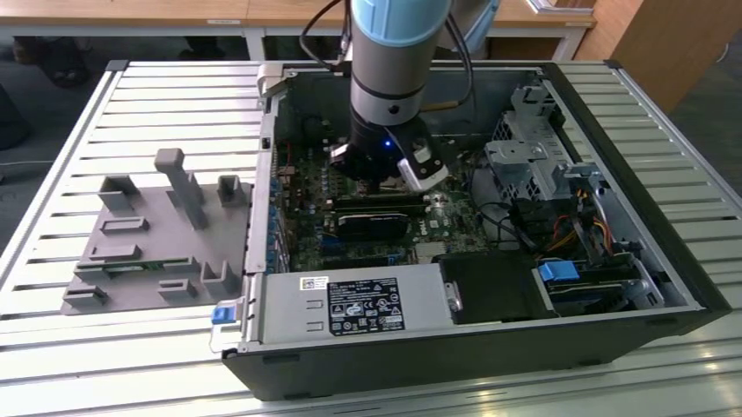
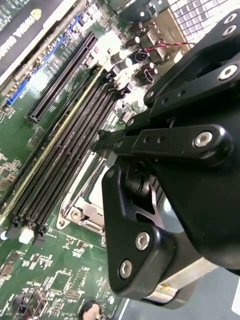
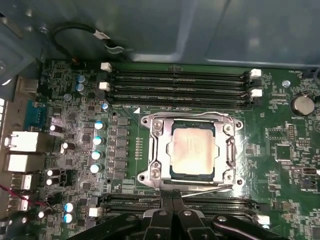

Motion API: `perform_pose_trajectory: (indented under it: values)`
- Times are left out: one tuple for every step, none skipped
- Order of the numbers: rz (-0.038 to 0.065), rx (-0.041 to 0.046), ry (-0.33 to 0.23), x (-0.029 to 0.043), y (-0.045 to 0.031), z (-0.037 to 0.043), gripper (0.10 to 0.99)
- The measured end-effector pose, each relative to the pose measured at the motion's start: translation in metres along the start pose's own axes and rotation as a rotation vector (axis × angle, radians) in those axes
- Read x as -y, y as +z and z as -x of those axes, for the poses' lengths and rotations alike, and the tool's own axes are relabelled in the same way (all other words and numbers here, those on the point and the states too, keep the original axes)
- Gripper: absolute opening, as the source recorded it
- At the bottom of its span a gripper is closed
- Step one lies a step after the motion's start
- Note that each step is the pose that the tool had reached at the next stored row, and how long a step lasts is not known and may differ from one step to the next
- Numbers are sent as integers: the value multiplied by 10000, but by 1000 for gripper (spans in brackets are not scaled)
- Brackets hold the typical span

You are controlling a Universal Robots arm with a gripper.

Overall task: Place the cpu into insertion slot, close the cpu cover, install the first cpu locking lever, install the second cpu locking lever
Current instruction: 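Install the second cpu locking lever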

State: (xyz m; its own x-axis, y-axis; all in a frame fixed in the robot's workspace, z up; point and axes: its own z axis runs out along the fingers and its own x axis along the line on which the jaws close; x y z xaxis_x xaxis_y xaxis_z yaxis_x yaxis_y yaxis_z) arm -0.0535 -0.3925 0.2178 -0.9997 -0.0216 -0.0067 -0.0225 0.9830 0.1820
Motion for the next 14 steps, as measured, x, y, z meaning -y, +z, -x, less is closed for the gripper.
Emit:
perform_pose_trajectory:
  values:
    - [19,1,1,3,15,-4,106]
    - [35,1,2,5,31,-8,106]
    - [55,2,2,9,45,-13,106]
    - [82,0,1,18,53,-17,106]
    - [114,2,0,33,58,-22,106]
    - [147,3,1,48,62,-27,106]
    - [186,5,1,65,64,-31,106]
    - [246,6,2,79,66,-36,106]
    - [314,7,3,89,67,-44,106]
    - [383,9,3,98,68,-51,106]
    - [452,9,-1,105,70,-60,106]
    - [516,9,-10,110,72,-70,106]
    - [568,6,-26,115,75,-82,106]
    - [605,3,-46,120,80,-91,106]
